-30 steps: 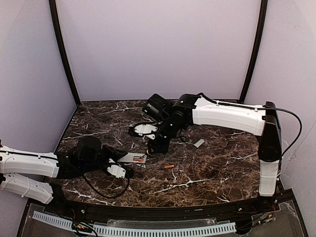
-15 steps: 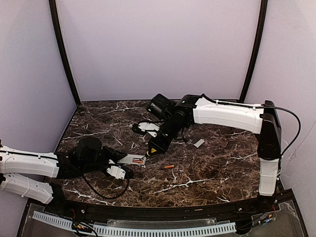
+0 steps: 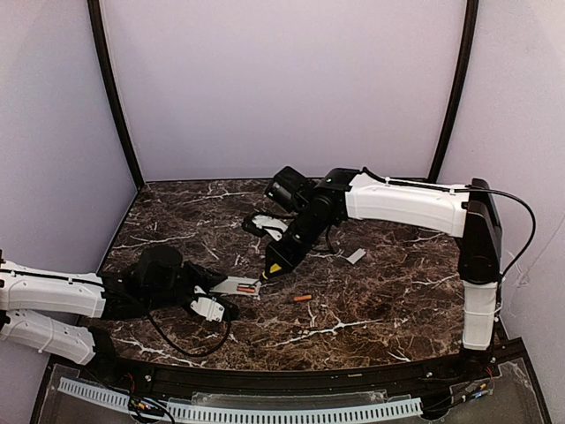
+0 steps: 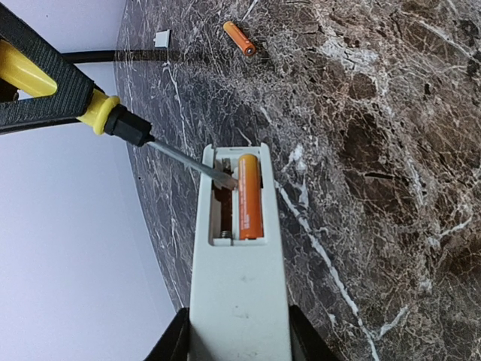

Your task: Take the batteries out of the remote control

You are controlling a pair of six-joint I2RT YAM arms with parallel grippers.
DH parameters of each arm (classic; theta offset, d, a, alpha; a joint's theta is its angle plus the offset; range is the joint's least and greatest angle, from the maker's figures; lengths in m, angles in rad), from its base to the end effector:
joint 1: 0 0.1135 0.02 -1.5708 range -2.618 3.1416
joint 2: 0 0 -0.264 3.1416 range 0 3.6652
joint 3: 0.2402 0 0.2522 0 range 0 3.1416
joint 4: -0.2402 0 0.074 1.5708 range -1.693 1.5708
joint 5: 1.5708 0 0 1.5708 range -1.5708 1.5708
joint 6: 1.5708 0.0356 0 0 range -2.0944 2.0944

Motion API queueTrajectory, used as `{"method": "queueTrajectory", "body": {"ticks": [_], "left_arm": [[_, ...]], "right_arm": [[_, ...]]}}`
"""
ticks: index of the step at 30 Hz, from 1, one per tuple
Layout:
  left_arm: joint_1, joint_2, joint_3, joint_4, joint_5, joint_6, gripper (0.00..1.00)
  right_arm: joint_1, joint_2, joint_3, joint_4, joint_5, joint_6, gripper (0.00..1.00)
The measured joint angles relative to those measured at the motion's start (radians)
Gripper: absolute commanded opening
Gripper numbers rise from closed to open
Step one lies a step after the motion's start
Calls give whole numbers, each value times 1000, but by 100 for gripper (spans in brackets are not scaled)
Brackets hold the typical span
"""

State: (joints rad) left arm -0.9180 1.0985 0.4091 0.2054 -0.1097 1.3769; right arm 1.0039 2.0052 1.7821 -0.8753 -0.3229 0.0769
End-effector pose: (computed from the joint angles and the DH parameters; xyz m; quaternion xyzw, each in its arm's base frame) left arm 0.1391 -0.1755 0.1882 0.7676 0.3769 0.1631 0.4921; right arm 0.2226 0.3707 0.2613 -0.4627 0.8415 0.2528 0.1177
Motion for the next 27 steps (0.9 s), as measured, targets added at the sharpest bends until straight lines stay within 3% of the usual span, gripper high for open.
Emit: {"method": "queueTrajectory", "body": {"ticks": [27], "left_arm": [[0, 21, 0, -24, -12, 8, 0]], "right_arm": [[-34, 52, 4, 19, -113, 361, 0]]}}
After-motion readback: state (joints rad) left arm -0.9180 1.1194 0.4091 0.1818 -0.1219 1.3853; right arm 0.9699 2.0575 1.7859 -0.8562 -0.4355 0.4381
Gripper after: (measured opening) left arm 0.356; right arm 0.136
